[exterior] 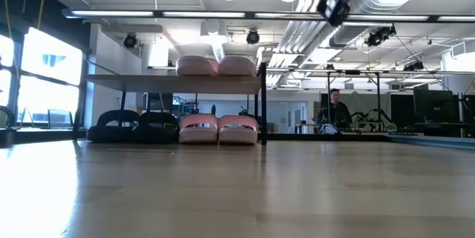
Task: Pick and place slides into the shelf
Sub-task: Return to Home Position
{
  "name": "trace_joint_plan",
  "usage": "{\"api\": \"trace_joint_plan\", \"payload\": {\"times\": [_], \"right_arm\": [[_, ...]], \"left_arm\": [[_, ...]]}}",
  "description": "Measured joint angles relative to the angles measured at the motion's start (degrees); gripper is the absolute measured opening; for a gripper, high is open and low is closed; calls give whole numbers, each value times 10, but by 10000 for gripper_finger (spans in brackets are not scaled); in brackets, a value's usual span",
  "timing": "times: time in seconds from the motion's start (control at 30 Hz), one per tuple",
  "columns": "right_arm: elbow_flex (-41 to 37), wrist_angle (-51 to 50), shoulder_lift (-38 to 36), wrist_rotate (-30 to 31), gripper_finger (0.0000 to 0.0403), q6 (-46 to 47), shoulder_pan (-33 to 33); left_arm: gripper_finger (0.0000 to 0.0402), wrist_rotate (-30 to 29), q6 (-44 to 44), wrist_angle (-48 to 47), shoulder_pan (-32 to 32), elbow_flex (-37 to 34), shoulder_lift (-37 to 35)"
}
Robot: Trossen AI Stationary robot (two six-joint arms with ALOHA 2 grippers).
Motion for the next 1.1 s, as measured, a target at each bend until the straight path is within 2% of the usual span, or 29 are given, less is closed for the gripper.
{"api": "trace_joint_plan", "payload": {"times": [0.17, 0.4, 0.57, 0.7, 0.87, 1.1], "right_arm": [[107, -15, -2, 4, 0, -87, -24], [345, -232, -6, 12, 0, -240, -49], [432, -334, -54, 51, 0, -291, -55], [415, -349, -140, 96, 0, -271, -58], [327, -319, -266, 167, 0, -207, -58], [184, -224, -397, 189, 0, -152, -58]], "left_arm": [[0, -59, 14, -56, 0, 1, -96], [0, -165, 32, -153, 0, 1, -265], [0, -210, 31, -207, 0, 1, -361], [0, -227, 31, -246, 0, 1, -400], [0, -229, 33, -294, 0, 0, -433], [0, -284, 26, -338, 0, -11, -491]]}}
